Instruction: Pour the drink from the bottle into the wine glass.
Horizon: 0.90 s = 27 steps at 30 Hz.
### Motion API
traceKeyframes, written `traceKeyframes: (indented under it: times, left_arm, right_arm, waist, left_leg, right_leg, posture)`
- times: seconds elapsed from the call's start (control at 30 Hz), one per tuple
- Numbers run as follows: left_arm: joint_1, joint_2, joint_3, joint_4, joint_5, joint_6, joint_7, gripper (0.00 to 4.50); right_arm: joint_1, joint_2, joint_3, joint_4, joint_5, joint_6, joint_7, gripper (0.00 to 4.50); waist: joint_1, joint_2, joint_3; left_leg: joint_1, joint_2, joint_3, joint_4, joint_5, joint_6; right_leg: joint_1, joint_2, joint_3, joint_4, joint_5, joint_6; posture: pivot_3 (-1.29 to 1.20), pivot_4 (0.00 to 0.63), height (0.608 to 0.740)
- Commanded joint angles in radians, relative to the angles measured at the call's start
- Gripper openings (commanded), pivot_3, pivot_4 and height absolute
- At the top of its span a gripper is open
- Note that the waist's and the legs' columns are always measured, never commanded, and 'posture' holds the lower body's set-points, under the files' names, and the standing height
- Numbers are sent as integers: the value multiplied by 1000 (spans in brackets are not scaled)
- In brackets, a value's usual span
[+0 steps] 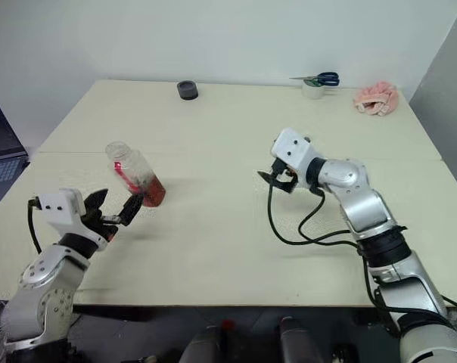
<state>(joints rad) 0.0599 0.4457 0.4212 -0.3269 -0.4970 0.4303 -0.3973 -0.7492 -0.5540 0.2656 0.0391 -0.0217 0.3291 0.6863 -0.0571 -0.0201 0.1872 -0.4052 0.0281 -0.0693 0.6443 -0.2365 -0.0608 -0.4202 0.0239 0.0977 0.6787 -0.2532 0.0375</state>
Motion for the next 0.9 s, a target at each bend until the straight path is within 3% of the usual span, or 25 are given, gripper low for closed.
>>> traceKeyframes:
  times: [0.03,0.33,0.53,0.9]
  left_arm:
    - [85,12,-27,-108,-55,26,-70,4476]
    - [35,-2,-220,-125,-48,59,-133,4476]
    - [-91,-21,-324,-102,-16,53,-130,4476]
    - [-127,-21,-328,-100,-10,51,-119,4476]
  right_arm:
    - [51,-68,-45,-44,-89,-59,-57,4500]
    - [229,-123,-40,-71,-327,-23,-219,4500]
    - [165,-54,-7,72,-481,-53,-420,4500]
    - [92,-16,43,255,-586,-121,-474,4500]
  waist:
    - [2,0,0]
    - [5,-1,0]
    - [-1,-1,0]
    - [0,-1,0]
  left_leg:
    - [0,0,0,0,0,0]
    - [2,0,3,0,0,0]
    - [3,0,5,-1,0,0]
    - [4,0,6,-1,0,0]
  right_leg:
    - [0,0,0,0,0,0]
    - [1,0,2,0,-4,3]
    - [0,0,4,1,-4,3]
    - [1,0,5,1,-4,3]
  posture:
    - [0,150,740]
    - [0,150,740]
    - [0,150,740]
    - [0,150,740]
